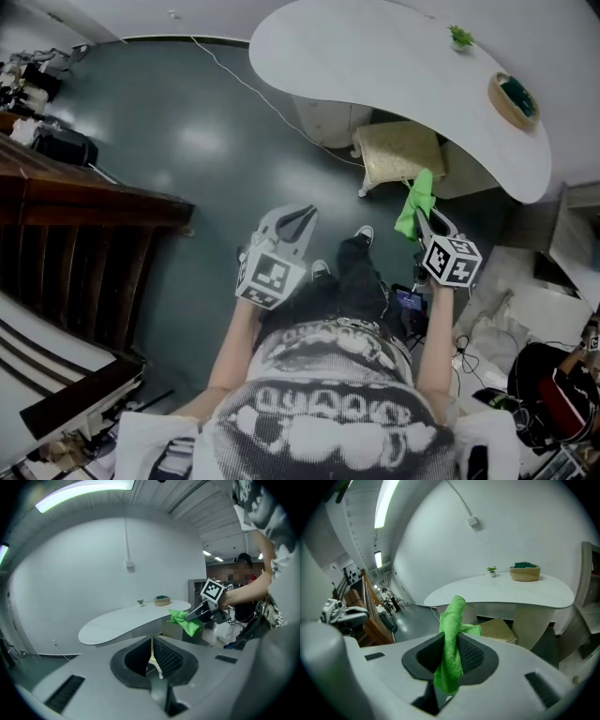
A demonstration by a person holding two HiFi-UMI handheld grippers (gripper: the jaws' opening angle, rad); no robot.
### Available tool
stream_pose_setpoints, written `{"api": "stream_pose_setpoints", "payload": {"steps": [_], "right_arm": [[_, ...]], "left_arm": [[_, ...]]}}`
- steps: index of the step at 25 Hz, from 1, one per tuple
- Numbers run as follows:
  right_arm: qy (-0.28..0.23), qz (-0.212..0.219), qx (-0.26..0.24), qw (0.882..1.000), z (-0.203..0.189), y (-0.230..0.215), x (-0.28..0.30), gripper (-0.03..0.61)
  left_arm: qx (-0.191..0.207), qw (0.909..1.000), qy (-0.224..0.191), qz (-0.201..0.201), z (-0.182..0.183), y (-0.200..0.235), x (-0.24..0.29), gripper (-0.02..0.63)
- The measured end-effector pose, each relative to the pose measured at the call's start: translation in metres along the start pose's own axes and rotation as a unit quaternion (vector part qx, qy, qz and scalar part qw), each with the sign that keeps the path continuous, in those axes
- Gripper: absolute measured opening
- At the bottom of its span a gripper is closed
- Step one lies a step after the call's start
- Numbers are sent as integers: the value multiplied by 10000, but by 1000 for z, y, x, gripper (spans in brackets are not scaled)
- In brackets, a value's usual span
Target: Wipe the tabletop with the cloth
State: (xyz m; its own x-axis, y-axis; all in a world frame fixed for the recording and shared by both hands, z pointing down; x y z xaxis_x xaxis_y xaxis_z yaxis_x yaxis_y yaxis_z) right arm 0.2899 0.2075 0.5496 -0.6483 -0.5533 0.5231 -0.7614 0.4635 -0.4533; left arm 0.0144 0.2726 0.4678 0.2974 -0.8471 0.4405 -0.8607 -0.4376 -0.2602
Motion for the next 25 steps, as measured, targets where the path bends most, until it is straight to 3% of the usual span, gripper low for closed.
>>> {"api": "stream_pose_setpoints", "payload": {"steps": [10,25], "right_arm": [[-128,238,-329,9991,-38,89,-27,75],[-15,570,-652,9962,-73,143,-39,75]], "left_arm": [[-123,9998,-145,-35,-25,-14,-62,14],[-232,9991,-358,-24,-49,-26,-86,14]]}}
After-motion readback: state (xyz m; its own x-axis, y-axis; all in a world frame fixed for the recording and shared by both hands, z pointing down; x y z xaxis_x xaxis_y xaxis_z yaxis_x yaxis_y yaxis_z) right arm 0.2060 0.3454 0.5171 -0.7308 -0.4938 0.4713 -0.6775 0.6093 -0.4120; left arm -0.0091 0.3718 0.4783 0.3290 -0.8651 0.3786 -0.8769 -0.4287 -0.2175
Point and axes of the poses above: the fingertips, and each gripper's own axes: x forward along the fingers, y to its left, z out of its top, the point moved 5 cm from there along -x, backward along the fingers, and after that the axes turned 12 degrees about z, right-handed, at the moved point
